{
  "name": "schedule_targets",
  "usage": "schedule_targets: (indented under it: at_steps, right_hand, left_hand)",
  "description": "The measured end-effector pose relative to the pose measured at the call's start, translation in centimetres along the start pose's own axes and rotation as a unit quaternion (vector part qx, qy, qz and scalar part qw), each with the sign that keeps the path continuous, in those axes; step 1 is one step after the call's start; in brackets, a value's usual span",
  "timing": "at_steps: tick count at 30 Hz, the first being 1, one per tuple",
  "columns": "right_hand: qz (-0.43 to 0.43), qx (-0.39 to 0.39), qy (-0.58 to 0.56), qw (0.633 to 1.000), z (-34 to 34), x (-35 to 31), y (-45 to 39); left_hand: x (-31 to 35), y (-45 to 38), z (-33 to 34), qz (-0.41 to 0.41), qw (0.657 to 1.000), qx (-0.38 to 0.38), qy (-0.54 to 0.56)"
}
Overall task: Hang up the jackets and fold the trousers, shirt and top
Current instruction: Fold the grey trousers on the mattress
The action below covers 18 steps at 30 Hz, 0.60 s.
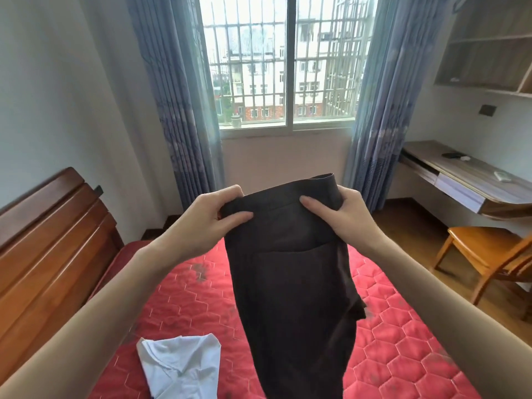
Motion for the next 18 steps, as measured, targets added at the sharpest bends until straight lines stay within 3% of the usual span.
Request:
schedule_targets:
  at_steps: [3,6,8,10,12,14,18]
  right_hand:
    - [-0.050,-0.049,0.051,0.996,-1.3,-2.7,-0.3]
    - [-0.048,-0.156,0.144,0.976,-2.3,-6.0,-1.6]
    - [-0.013,-0.245,0.226,0.943,-2.9,-7.6,-2.9]
    - [0.074,-0.325,0.283,0.899,-3.4,-8.5,-4.2]
    - [0.182,-0.401,0.316,0.840,-3.5,-8.5,-5.2]
    - [0.228,-0.448,0.355,0.788,-3.1,-8.5,-6.5]
    - [0.248,-0.458,0.401,0.753,-1.4,-6.8,-9.7]
  left_hand:
    - [0.4,-0.6,-0.1,0.000,1.000,0.000,0.009]
    - [1.3,-2.5,-0.6,0.008,1.000,-0.024,0.017]
    - [2.0,-4.3,-1.0,-0.002,0.997,-0.072,0.029]
    - [2.6,-6.1,-0.9,-0.041,0.988,-0.143,0.043]
    - [3.2,-8.0,-0.6,-0.084,0.972,-0.218,0.032]
    - [3.6,-9.8,-0.4,-0.125,0.948,-0.293,0.001]
    - [2.4,-12.5,0.3,-0.207,0.866,-0.446,-0.086]
Point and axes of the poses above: each hand's wrist, its own y-axis away from the middle knuckle, its own z-axis out of the palm, x = y × z, the point moved 6 cm from there along -y, towards the middle knuckle, and after that the axes turned 5 degrees about x, right-handed, at the moved point
